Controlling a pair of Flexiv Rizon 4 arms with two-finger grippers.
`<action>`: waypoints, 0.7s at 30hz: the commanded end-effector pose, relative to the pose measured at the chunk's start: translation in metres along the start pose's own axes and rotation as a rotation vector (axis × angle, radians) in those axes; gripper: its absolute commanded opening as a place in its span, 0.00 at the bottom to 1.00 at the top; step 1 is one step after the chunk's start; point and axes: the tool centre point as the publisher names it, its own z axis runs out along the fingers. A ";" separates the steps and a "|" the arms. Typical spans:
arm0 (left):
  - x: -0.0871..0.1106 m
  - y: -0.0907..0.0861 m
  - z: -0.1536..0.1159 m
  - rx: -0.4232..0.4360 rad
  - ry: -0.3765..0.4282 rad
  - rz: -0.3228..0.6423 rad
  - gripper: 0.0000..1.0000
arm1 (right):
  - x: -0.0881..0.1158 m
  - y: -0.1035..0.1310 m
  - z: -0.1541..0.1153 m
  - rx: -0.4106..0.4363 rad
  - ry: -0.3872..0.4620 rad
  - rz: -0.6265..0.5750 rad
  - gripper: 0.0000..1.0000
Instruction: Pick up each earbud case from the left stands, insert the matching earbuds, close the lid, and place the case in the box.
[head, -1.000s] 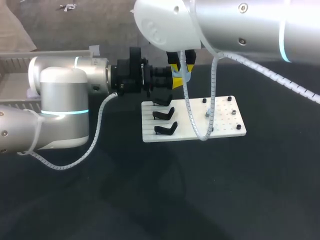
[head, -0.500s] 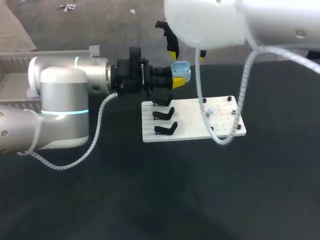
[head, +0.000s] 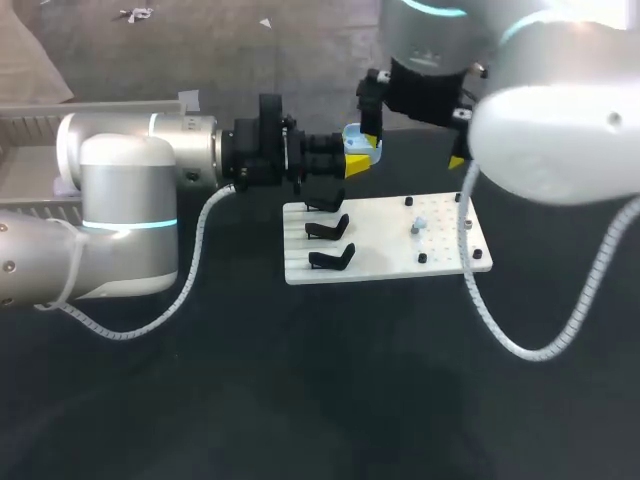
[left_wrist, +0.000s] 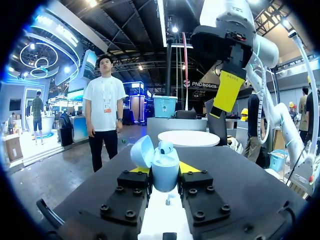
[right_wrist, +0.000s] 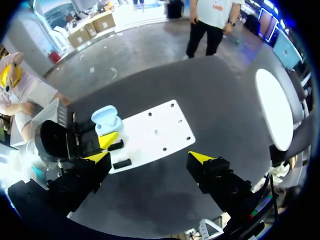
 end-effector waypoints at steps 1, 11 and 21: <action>0.001 0.000 0.001 -0.004 -0.004 0.003 0.00 | 0.008 -0.022 -0.002 -0.166 -0.092 0.009 1.00; 0.001 0.000 0.001 -0.004 -0.004 0.003 0.00 | 0.008 -0.022 -0.002 -0.166 -0.092 0.009 1.00; 0.001 0.000 0.001 -0.004 -0.004 0.003 0.00 | 0.010 -0.028 0.016 -0.168 -0.087 -0.023 1.00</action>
